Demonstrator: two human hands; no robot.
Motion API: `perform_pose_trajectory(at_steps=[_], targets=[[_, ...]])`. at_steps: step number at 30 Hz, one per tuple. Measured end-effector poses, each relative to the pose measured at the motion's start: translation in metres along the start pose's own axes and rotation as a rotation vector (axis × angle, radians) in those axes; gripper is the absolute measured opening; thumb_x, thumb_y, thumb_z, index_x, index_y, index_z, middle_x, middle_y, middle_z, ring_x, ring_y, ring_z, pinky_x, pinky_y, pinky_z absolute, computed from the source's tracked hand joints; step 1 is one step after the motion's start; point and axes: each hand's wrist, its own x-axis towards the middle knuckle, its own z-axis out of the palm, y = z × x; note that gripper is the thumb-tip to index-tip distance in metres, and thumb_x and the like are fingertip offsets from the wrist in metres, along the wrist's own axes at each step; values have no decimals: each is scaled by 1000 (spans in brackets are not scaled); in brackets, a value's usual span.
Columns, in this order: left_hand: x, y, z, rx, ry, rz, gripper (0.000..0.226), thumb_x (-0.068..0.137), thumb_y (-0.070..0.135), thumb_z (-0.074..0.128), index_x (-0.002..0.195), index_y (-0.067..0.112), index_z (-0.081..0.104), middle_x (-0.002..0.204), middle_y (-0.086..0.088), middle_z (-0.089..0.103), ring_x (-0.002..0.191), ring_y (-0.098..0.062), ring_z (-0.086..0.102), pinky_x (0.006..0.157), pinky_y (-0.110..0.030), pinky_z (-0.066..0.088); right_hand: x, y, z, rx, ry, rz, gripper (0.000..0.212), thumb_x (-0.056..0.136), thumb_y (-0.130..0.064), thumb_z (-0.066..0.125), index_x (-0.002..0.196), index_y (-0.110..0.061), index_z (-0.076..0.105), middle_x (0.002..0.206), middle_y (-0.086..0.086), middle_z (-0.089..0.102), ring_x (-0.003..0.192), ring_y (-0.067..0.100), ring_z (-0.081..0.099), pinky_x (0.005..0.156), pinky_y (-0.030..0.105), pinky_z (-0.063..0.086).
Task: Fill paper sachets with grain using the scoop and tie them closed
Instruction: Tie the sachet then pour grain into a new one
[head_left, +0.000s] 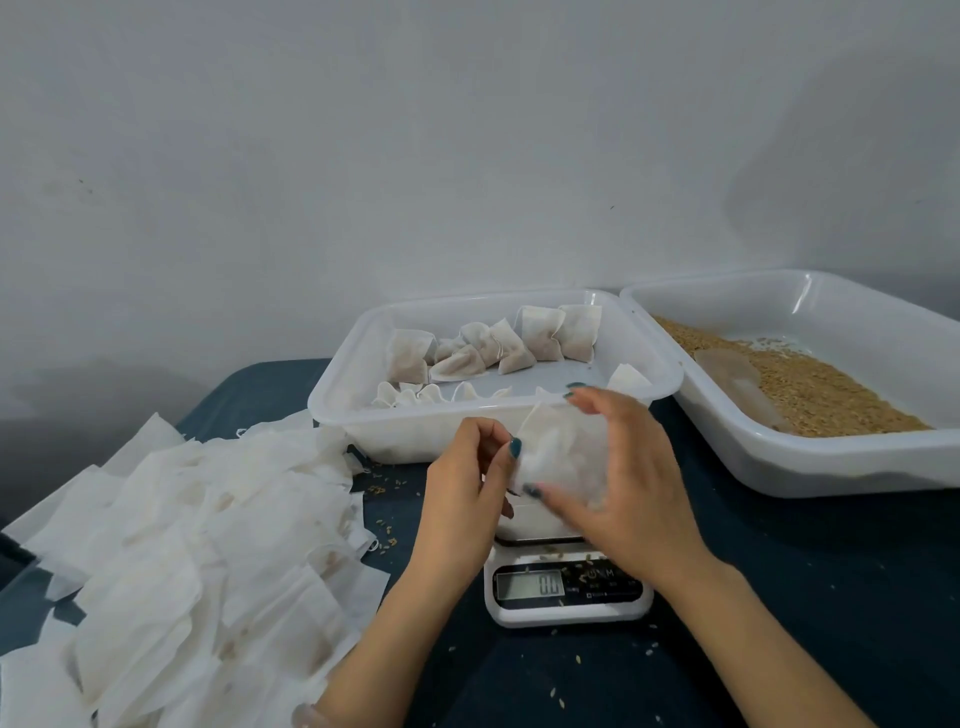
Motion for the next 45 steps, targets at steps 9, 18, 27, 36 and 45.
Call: perform_pose_trajectory(at_steps=[9, 18, 27, 36, 45], targets=[[-5, 4, 5, 4, -2, 114, 19, 95, 15, 65, 87, 31, 60, 80, 15, 64, 67, 0, 56, 61, -10, 42, -3, -2, 6, -182, -79, -75, 96, 74, -58, 61, 152, -18, 24, 131, -2, 46, 122, 15, 41, 110, 30, 26], [-7, 1, 8, 62, -73, 170, 13, 95, 26, 62, 92, 39, 59, 77, 10, 62, 69, -7, 57, 60, -15, 43, -6, -3, 3, -137, -159, -25, 85, 75, -34, 52, 152, -22, 18, 109, -9, 32, 95, 9, 34, 87, 26, 33], [-8, -3, 8, 218, -17, 169, 14, 97, 26, 62, 86, 26, 54, 79, 19, 63, 74, -6, 61, 62, -22, 47, -5, -6, 3, -151, -176, -51, 92, 69, -44, 52, 152, -24, 20, 106, -13, 30, 95, 7, 34, 88, 28, 38], [-7, -1, 0, 386, 134, 268, 16, 98, 33, 53, 91, 31, 39, 70, 7, 61, 55, -10, 58, 58, -33, 50, -3, -8, 8, 83, 138, 57, 42, 83, -52, 58, 114, -29, 41, 113, -12, 39, 107, 9, 36, 93, 34, 33], [-11, 4, 1, 454, 212, 385, 16, 94, 14, 66, 100, 24, 56, 81, 8, 67, 58, -9, 62, 54, -36, 55, -5, -11, 14, 258, -117, 101, 37, 92, -56, 43, 103, -31, 67, 95, -21, 63, 97, 3, 55, 76, 25, 47]])
